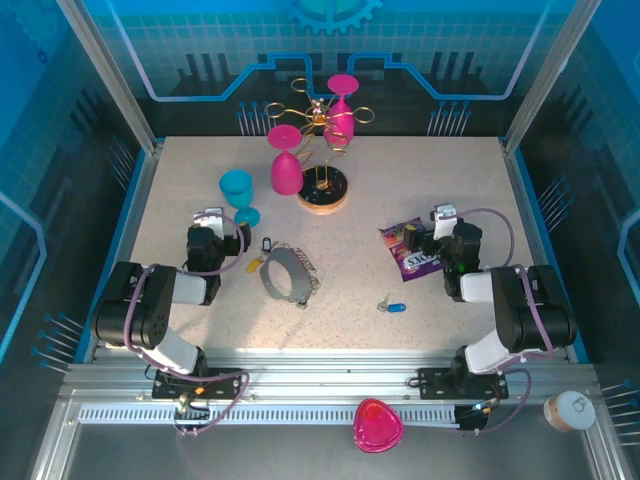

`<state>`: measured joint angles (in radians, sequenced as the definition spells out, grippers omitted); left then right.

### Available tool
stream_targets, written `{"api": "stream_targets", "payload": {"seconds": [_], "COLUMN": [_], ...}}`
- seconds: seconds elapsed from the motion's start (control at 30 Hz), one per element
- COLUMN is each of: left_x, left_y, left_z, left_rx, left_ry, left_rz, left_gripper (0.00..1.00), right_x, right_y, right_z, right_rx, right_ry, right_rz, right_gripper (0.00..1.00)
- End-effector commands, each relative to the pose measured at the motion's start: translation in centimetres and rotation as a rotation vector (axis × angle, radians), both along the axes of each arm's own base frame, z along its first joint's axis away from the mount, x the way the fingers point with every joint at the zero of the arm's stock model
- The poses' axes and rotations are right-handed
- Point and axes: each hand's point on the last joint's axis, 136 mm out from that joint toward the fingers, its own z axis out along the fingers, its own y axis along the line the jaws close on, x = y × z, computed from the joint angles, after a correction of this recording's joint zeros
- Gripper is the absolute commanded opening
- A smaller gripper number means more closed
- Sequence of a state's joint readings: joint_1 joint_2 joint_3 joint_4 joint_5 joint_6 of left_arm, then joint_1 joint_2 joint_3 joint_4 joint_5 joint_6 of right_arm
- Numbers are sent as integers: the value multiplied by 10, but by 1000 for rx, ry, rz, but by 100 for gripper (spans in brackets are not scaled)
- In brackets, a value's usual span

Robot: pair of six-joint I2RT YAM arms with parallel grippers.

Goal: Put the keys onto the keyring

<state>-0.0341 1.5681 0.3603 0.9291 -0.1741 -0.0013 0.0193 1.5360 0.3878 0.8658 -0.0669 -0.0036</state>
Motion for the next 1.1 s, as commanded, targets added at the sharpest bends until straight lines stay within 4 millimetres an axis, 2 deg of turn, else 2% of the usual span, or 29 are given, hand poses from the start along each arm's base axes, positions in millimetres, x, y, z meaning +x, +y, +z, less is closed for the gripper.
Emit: {"api": "stream_targets", "payload": {"seconds": [0.0, 0.83, 0.93, 1.07], "left_x": [7, 6, -2, -18], "left_y": [0, 0, -3, 5], "left_z": [13, 14, 22, 43], "left_rx": [-10, -10, -9, -12], "left_ry": [-36, -41, -96, -163], "left_rz": [-11, -13, -31, 12], "left_gripper": [99, 99, 99, 99], "right_x": [5, 3, 2, -9], "right_y": [2, 3, -4, -10], "right_z": [8, 8, 23, 46], "right_rx": [-9, 7, 22, -17], "right_ry": [-32, -32, -44, 11], "right_rz": [3, 19, -8, -32], "right_gripper": [100, 100, 100, 100]}}
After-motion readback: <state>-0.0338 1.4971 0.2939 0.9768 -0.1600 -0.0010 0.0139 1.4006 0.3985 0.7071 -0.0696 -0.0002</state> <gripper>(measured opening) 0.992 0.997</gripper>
